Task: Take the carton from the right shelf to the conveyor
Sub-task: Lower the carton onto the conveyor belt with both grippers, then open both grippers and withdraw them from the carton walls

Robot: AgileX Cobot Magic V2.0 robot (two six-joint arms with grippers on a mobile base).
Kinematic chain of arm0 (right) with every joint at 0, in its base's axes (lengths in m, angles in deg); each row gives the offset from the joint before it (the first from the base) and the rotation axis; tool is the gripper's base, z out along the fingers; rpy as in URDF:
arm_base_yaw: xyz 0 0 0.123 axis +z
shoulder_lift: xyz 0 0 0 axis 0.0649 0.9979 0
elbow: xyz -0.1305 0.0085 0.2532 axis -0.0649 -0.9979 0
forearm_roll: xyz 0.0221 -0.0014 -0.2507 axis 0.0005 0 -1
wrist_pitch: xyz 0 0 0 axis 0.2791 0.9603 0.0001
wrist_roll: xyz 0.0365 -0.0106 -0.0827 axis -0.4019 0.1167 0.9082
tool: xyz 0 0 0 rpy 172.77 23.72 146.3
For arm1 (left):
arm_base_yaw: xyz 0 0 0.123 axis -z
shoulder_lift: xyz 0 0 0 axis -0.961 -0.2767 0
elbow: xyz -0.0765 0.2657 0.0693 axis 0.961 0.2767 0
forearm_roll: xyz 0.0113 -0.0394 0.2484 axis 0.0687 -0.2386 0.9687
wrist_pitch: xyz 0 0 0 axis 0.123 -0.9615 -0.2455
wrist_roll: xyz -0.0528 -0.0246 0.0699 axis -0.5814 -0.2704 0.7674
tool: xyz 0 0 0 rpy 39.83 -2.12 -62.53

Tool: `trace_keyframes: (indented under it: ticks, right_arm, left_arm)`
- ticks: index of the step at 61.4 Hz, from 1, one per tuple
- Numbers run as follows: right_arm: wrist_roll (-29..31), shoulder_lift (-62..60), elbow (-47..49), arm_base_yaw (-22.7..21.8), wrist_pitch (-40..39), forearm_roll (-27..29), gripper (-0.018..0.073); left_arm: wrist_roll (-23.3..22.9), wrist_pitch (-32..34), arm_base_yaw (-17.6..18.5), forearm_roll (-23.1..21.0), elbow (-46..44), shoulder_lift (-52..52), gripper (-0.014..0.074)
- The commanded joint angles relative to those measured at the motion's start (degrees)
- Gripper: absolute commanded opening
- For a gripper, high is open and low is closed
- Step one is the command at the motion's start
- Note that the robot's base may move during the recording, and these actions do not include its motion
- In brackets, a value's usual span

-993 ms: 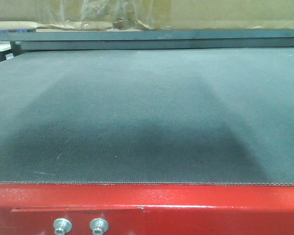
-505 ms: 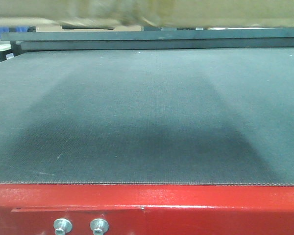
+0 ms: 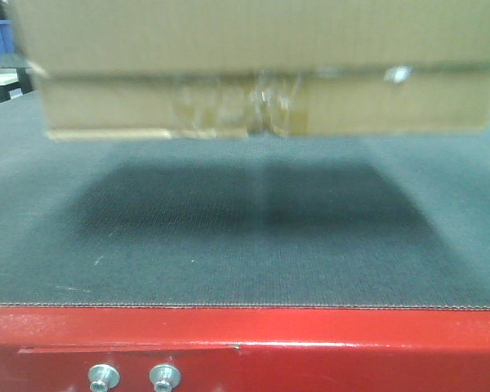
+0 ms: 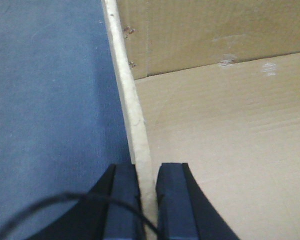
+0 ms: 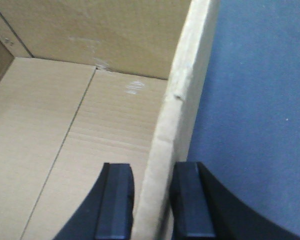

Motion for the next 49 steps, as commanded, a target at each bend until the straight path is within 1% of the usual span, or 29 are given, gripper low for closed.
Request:
trace_keyframes:
  ticks: [1,10,13,16,19,22,25,29,30,32,36,45,49]
  right_arm:
    - [0.49,2.20,0.41,0.10,-5.28,0.19,-0.0060]
    - [0.49,5.40,0.41,0.10,-6.00,-1.56,-0.0051]
    - [0.49,5.96,0.41,0.10,-6.11,-1.70,-0.0019]
    - [0.49,6.44,0.41,0.10,-6.24,-1.81,0.0034]
    - [0.49,6.66,0.41,0.10,-6.34,-1.81,0.0129]
    - [0.49,6.81,0.41,0.10,-6.67,-2.00,0.0253]
    - [0.49,6.81,0.41,0.10,-6.93,-2.33,0.0370]
    - [0.49,6.70,0.41,0.10,-7.45,-2.64,0.0545]
    - [0.49,6.58,0.41,0.10,-7.46,-2.64,0.0571]
    - [0.49,6.45,0.54,0.10,-7.58,-2.69,0.0575]
    - [0.49,5.85,0.54,0.10,-7.71,-2.69,0.0564]
    - [0.49,3.12,0.54,-0.58,-7.71,-2.69,0.0518]
    - [0.49,1.04,0.54,-1.63,-7.40,-2.69,0.0454]
  left_arm:
    - [0.90,5.35,0.30,-1.80,-0.43,-1.94,-0.0017]
    - [0.90,6.73,0.30,-0.24,-0.43,-5.87,-0.0015]
    - [0.90,6.87,0.30,0.56,-0.43,-6.95,-0.0005]
    - [0.90,6.87,0.30,1.20,-0.43,-7.74,0.0038]
    - [0.90,6.87,0.30,1.32,-0.43,-8.30,0.0094]
    - [0.90,6.87,0.30,1.40,-0.43,-8.29,0.0172]
    - [0.90,7.02,0.30,1.40,-0.43,-8.29,0.0299]
    - [0.90,7.30,0.30,1.40,-0.53,-8.29,0.0433]
    - [0.90,7.30,0.30,1.40,-0.65,-8.17,0.0465]
    - [0.90,7.04,0.30,1.40,-0.98,-8.17,0.0538]
    - [0.90,5.86,0.30,1.26,-2.33,-7.93,0.0617]
    - [1.05,2.82,0.30,0.98,-4.46,-5.87,0.0587]
    - [1.29,1.87,0.17,1.55,-4.46,-3.75,0.0562]
